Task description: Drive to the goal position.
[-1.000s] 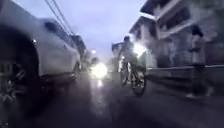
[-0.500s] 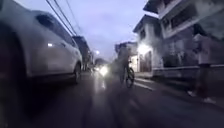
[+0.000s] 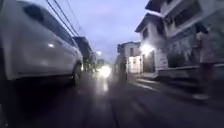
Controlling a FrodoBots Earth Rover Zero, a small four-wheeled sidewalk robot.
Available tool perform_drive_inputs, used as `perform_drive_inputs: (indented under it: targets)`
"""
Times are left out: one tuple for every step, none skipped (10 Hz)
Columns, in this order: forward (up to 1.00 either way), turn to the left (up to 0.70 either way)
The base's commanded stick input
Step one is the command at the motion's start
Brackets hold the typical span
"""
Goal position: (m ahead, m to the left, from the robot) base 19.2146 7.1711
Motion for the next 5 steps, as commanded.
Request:
perform_drive_inputs:
  targets:
    - [0.70, 0.00]
    - [0.70, 0.00]
    - [0.70, 0.00]
    - [0.70, 0.00]
    - [0.70, 0.00]
